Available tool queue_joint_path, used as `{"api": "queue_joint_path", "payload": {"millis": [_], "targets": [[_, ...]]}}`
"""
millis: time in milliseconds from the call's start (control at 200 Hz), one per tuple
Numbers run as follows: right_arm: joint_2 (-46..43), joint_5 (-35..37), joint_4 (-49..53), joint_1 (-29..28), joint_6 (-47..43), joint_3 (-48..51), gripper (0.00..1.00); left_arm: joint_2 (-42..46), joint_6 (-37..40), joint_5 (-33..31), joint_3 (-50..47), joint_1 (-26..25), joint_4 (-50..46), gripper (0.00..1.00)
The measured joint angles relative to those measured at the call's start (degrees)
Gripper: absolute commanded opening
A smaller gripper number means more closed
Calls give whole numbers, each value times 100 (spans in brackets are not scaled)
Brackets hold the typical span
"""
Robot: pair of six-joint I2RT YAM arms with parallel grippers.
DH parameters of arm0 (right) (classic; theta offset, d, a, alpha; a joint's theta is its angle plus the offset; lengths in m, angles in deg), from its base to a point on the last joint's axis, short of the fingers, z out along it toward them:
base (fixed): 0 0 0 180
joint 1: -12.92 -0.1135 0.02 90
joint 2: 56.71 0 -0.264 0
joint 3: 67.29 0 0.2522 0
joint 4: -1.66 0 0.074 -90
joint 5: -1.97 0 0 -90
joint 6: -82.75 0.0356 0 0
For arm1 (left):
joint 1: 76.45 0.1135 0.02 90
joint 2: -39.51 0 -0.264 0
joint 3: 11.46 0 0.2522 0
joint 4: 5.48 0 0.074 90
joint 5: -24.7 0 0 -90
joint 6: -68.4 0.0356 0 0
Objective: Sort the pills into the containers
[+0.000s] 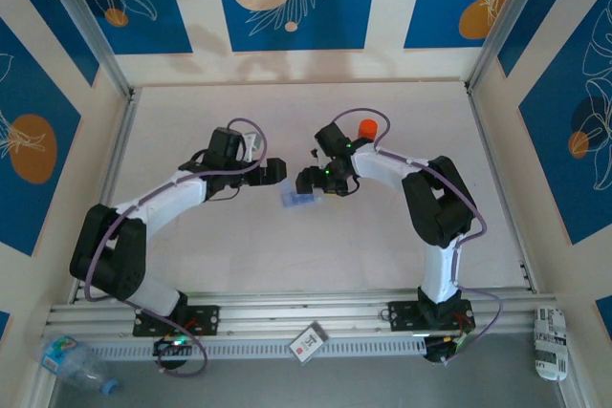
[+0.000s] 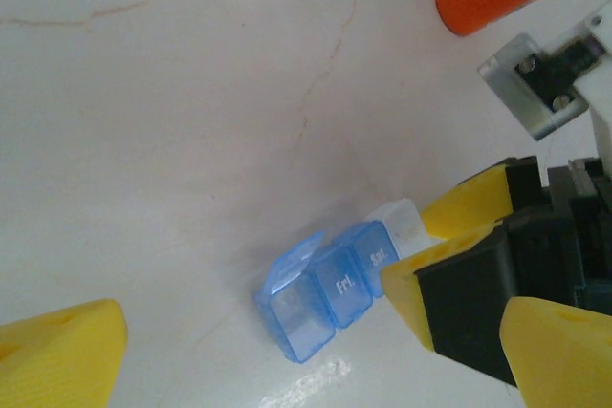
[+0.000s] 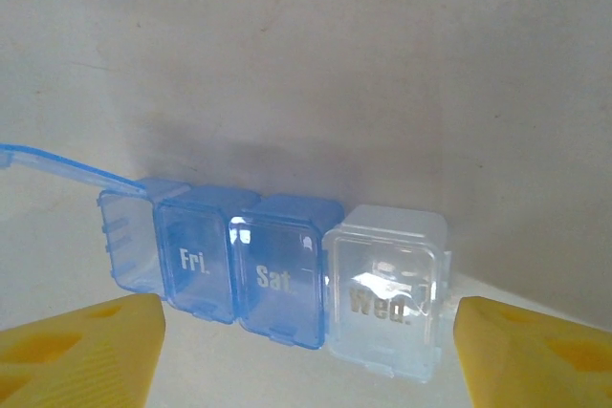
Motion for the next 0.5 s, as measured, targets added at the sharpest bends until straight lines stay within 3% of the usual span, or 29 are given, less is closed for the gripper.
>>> {"api": "queue_joint_path", "payload": {"millis": [500], "targets": [[-44, -190, -125, -361, 214, 15, 80, 118, -505, 271, -570, 0, 586, 100]]}}
